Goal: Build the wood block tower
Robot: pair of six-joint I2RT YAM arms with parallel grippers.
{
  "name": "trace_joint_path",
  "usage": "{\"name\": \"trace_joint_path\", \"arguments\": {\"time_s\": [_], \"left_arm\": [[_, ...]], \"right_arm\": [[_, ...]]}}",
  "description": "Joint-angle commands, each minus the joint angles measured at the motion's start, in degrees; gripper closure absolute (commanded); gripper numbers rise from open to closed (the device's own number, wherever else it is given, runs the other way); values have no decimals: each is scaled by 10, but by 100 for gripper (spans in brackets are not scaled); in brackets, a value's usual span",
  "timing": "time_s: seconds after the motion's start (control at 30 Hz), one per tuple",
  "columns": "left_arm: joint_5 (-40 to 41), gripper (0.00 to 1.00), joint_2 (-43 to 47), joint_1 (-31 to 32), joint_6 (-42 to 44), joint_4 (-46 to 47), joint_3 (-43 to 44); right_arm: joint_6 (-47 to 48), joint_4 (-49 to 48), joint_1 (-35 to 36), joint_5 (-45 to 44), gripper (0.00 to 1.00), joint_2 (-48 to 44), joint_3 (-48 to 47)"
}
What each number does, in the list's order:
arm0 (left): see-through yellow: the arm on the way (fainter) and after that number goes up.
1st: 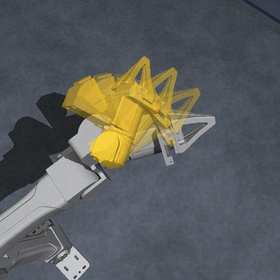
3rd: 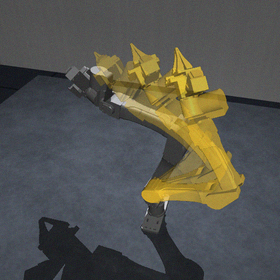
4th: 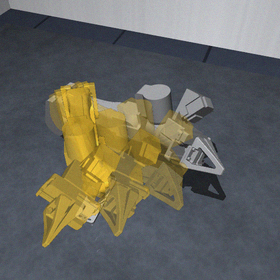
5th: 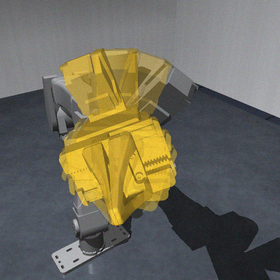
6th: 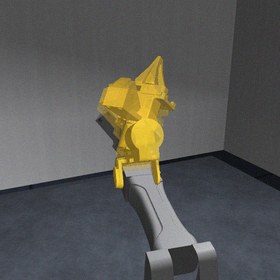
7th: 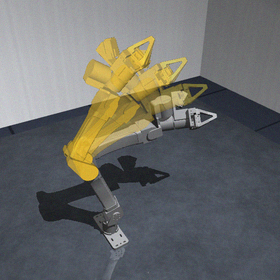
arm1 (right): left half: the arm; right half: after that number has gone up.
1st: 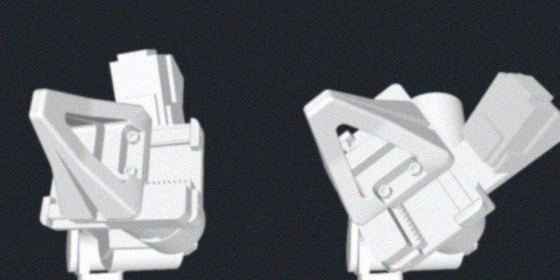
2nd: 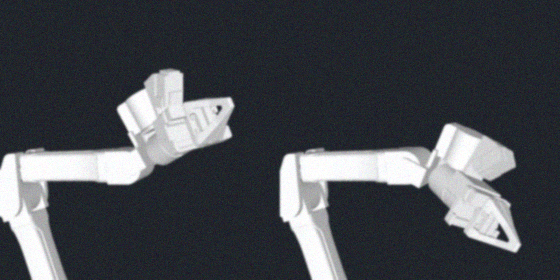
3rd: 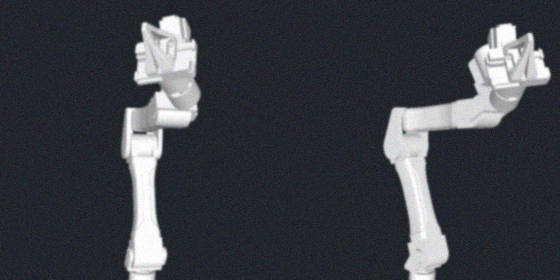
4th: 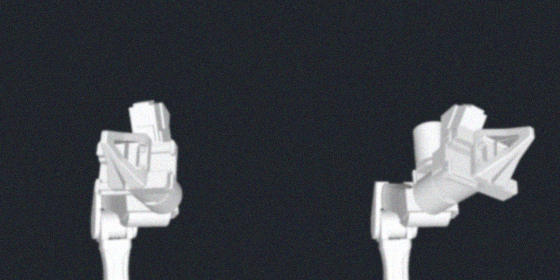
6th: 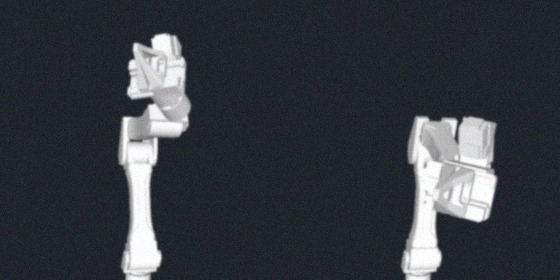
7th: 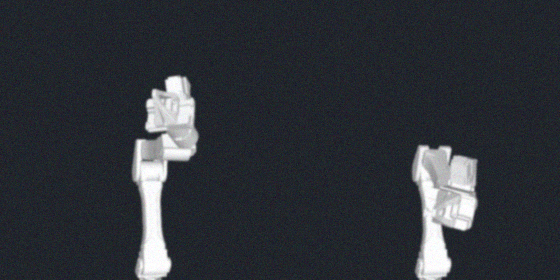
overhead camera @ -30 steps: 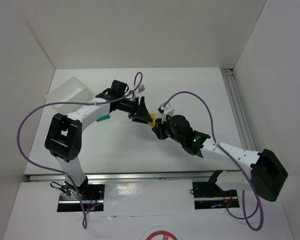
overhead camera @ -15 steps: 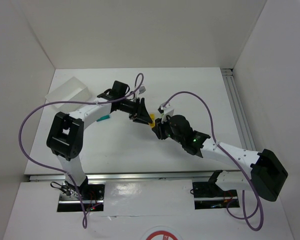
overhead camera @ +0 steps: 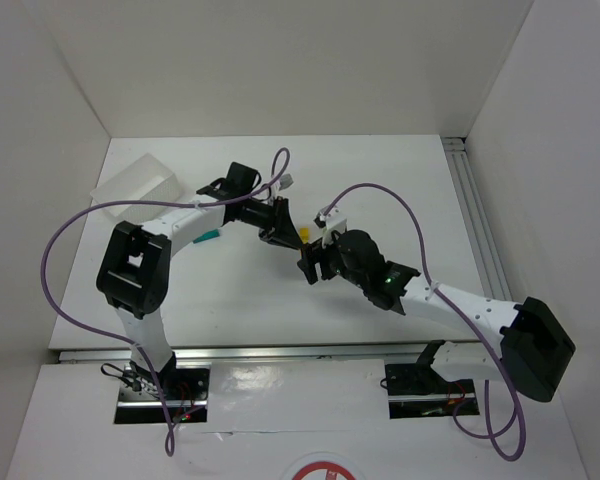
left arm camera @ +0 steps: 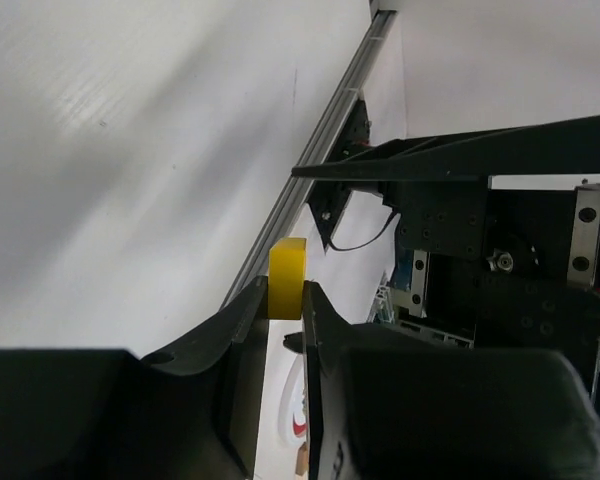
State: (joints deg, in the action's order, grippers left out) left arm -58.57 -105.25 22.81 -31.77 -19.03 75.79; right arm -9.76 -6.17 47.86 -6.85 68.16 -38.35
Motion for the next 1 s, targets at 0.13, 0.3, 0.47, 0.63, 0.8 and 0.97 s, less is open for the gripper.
{"name": "trace_joint_path", "arguments": {"time_s": [0.13,0.3,0.47,0.63,0.8,0.97], "left_arm": [[147,100,50,-15,36,-90,53],[385,100,93,-4,15,-96,60],[560,100,61,57,-14,-72,105],[683,100,-28,108,-14,-78,189],[766,100,-69,145,-28,-70,209],[820,100,-98,173,-34,-65,234]], "right_arm": [[5,55,5,-81,2,-37,-33],[-55,109,5,-240,11,-105,-22],[-225,244,-47,-381,12,-94,-69],[-288,268,-115,-360,6,-80,-81],[-273,238,-150,-320,6,-98,-61],[-246,231,-179,-297,6,-109,-51]]}}
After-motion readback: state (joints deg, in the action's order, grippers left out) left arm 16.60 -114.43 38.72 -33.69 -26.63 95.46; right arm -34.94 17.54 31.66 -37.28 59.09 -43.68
